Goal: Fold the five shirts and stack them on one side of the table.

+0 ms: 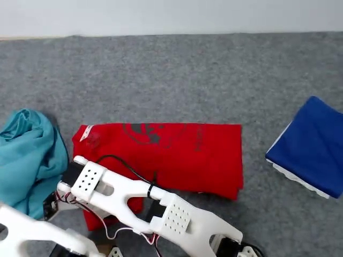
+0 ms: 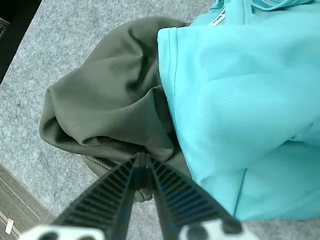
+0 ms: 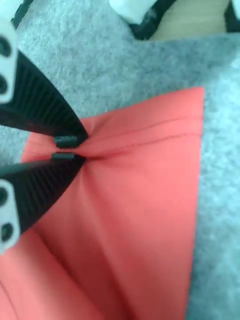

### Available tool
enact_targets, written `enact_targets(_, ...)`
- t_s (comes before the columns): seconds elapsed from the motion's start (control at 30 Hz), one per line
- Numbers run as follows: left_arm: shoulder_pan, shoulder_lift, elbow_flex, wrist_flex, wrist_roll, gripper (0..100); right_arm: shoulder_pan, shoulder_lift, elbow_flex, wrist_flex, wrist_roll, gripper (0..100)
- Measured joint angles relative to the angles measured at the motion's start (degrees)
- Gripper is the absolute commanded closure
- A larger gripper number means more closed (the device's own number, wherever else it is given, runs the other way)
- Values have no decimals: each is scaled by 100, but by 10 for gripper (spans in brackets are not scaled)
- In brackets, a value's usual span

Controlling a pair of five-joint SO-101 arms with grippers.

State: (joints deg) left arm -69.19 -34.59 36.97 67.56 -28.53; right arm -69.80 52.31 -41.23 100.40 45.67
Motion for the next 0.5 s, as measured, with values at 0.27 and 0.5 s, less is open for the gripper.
enact_targets(0.27, 0, 0, 0, -211, 0, 992, 413, -185, 0, 0, -343, 988)
enact_targets(0.5, 0, 0, 0, -211, 0, 992, 809, -466, 0, -35, -747, 988)
